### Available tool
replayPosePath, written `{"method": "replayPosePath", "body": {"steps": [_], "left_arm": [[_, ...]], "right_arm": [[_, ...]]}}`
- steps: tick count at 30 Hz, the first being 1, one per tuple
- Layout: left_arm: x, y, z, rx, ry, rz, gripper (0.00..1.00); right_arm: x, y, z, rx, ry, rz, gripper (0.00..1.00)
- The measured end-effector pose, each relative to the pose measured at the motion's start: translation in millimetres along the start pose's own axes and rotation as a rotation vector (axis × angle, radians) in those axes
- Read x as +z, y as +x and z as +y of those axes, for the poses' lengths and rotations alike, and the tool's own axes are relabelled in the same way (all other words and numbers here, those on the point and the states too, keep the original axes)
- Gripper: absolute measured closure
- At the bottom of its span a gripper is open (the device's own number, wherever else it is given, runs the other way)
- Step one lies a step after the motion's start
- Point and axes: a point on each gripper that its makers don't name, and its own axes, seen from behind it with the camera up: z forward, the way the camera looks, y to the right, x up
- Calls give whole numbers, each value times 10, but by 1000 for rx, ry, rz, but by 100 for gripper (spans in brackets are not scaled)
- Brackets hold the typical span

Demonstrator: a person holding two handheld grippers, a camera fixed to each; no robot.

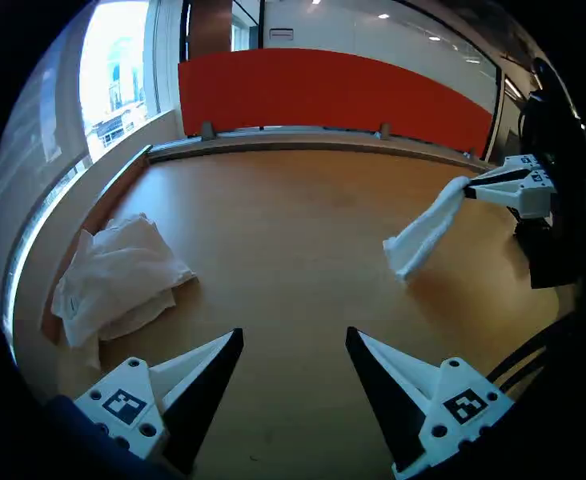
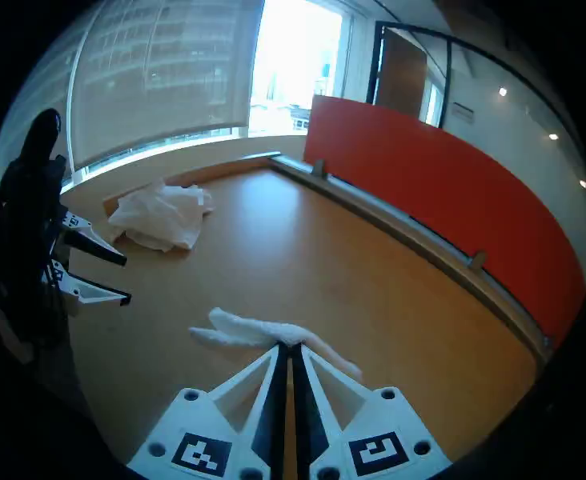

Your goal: Fold towel

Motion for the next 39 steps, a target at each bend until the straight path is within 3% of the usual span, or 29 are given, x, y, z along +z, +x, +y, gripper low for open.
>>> {"method": "replayPosePath", "body": {"steps": [8, 23, 39], "left_arm": [[-25, 67, 72, 10, -12, 10, 5], [-12, 124, 201, 29, -26, 11, 5], [0, 179, 233, 21, 6, 5, 5]], "right_arm": [[-235, 83, 189, 35, -22, 24, 96], [-627, -48, 636, 31, -58, 18, 96], [-1023, -439, 1479, 61, -90, -16, 96]]}}
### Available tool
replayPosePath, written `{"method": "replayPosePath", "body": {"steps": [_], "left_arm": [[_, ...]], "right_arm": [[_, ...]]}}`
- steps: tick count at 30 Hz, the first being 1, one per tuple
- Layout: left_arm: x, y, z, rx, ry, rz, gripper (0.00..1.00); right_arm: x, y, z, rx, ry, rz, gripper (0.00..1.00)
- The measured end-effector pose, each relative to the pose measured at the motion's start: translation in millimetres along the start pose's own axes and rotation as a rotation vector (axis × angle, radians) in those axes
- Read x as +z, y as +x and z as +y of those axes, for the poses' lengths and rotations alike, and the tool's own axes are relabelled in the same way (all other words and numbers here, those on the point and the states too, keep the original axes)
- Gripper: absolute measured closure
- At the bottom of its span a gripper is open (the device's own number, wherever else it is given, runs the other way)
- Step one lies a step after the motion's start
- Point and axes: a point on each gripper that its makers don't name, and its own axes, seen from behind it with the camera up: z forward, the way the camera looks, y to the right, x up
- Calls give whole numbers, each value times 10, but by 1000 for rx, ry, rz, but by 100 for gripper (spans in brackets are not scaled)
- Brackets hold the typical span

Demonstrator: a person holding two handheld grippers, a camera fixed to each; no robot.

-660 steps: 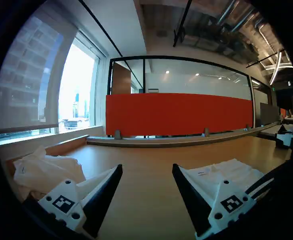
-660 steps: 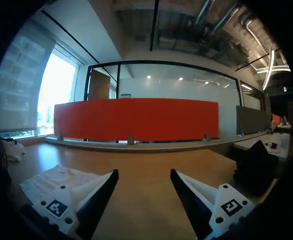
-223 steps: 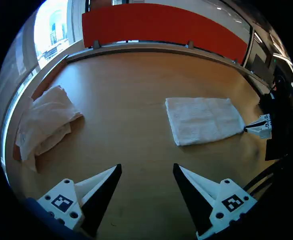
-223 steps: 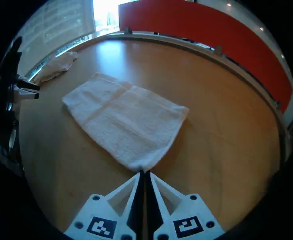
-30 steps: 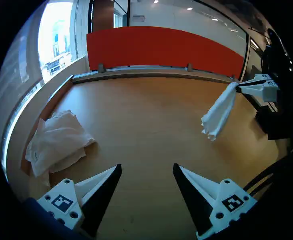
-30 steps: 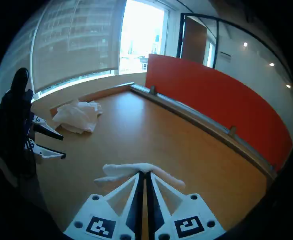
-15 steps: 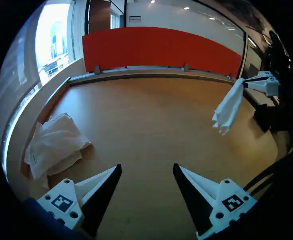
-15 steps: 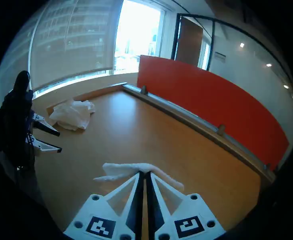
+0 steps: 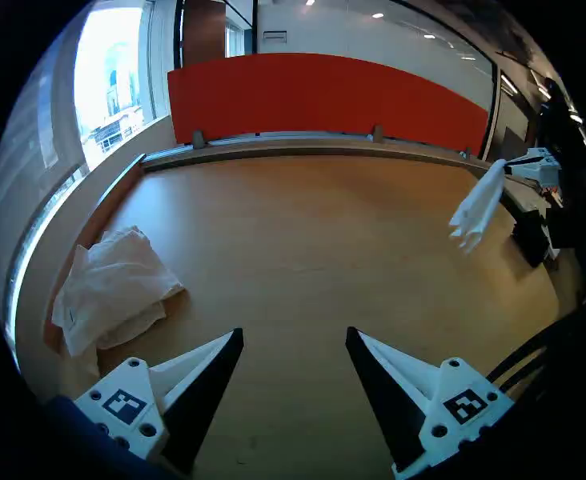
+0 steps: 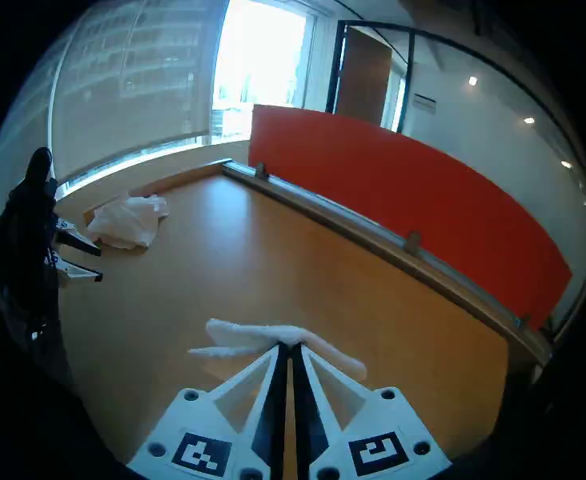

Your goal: Fold towel

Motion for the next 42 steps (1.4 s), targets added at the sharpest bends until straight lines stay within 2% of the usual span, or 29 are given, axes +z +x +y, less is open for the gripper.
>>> {"method": "replayPosePath", "body": {"steps": [8, 20, 30, 42], "left_arm": [[16, 36, 22, -2, 24, -6, 4], [55, 57, 165, -6, 41, -19, 5], [127, 70, 270, 1, 50, -34, 5], [173, 104, 362, 8, 64, -45, 5]], "right_arm": [[-131, -256, 417, 5, -8, -30, 96], [-356, -689, 1058, 6, -25, -85, 96], [-534, -943, 1639, 35, -61, -114, 96], [-671, -1214, 2138, 21, -82, -172, 96]]}}
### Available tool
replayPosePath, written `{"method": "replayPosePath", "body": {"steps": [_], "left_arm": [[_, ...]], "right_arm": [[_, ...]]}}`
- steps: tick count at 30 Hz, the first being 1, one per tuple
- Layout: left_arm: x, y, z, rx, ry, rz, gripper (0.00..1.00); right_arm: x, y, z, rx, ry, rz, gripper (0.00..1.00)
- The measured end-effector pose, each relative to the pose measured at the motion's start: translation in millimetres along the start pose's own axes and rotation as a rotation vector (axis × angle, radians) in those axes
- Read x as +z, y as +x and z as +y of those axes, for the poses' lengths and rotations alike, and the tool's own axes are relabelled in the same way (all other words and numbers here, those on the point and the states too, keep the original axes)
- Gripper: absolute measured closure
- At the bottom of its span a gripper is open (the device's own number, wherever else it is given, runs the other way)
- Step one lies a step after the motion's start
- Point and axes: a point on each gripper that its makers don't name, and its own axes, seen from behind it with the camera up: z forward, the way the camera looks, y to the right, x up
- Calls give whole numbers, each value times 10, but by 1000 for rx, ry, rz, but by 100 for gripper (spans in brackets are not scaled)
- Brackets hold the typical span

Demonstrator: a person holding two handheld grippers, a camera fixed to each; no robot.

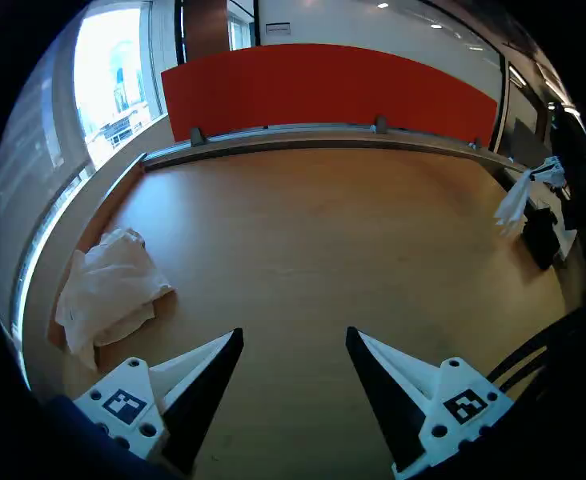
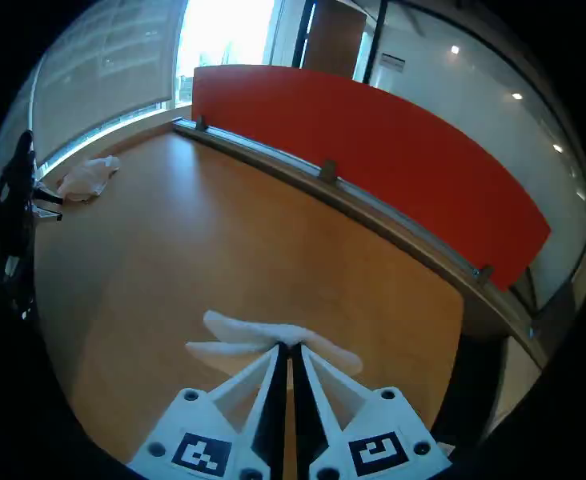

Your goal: Fold towel

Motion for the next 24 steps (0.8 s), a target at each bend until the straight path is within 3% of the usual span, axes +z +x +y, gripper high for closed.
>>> {"method": "replayPosePath", "body": {"steps": [8, 24], "left_arm": [[23, 14, 38, -1, 5, -7, 5], [48, 51, 114, 8, 6, -9, 5]], "right_arm": [[37, -88, 174, 5, -7, -18, 96], [59, -310, 216, 5, -4, -50, 96]]}}
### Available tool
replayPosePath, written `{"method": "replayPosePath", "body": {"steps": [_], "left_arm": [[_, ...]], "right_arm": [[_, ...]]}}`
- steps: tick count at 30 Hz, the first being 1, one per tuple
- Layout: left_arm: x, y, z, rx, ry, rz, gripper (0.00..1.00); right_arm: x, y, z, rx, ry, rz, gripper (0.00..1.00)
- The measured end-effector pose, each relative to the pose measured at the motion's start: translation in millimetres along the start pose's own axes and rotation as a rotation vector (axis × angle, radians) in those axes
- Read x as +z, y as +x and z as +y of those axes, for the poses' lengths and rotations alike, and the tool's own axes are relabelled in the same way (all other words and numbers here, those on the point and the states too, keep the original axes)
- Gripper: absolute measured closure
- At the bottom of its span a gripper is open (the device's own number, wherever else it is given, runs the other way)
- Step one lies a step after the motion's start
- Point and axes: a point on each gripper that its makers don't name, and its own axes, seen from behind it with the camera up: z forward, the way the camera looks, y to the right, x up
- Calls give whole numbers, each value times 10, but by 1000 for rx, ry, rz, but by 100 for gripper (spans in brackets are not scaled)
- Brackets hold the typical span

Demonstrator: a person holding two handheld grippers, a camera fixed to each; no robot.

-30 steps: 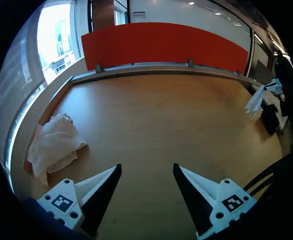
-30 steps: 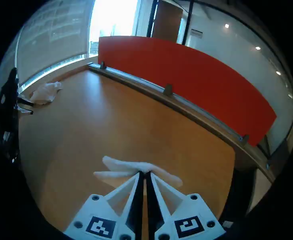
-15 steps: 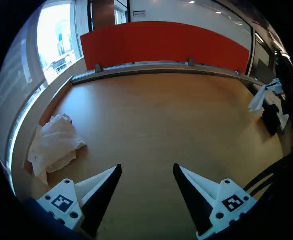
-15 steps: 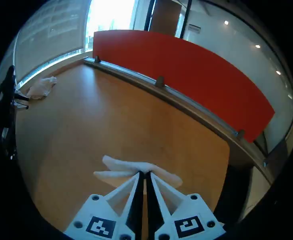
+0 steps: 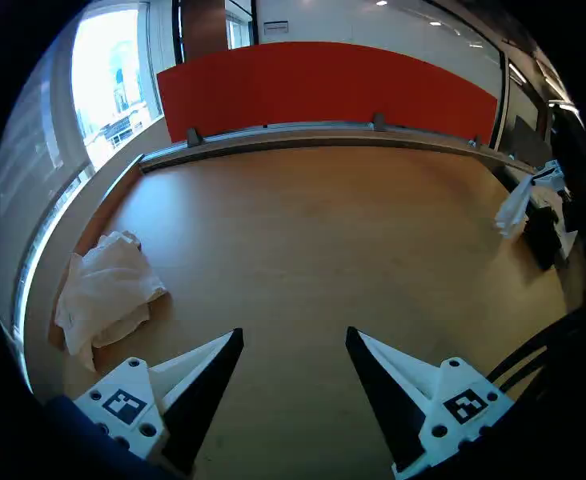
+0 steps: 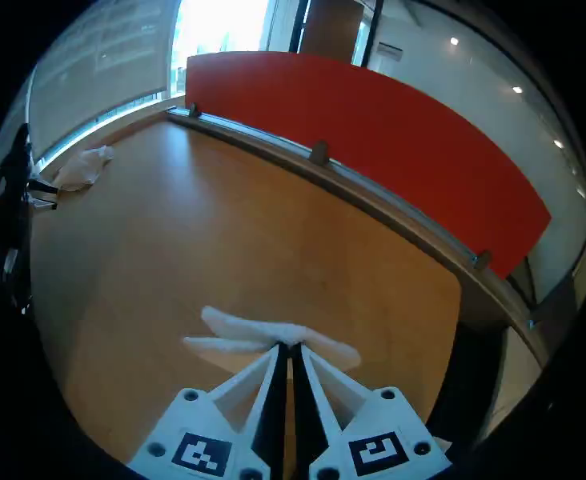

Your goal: Fold towel

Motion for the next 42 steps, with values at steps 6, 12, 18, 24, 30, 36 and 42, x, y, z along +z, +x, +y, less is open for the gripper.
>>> {"method": "replayPosePath", "body": {"steps": [6, 12, 18, 24, 30, 36, 42], "left_arm": [[0, 10, 34, 4, -3, 1, 5], [6, 6, 57, 11, -4, -2, 5], [15, 7, 83, 20, -8, -5, 5], [24, 14, 108, 31, -13, -6, 5], [23, 5, 126, 41, -15, -8, 5], [19, -4, 134, 50, -15, -11, 5], [5, -16, 134, 51, -14, -12, 5]], "right_arm": [[-33, -244, -6, 1, -3, -37, 96], [-76, -591, -50, 16, -6, -87, 96], [-118, -954, -116, 49, -12, -133, 96], [-165, -1307, -180, 87, -17, -181, 96], [-189, -1624, -222, 121, -27, -231, 96], [-192, -1868, -234, 151, -41, -270, 96], [-187, -2079, -262, 171, -50, -302, 96]]}}
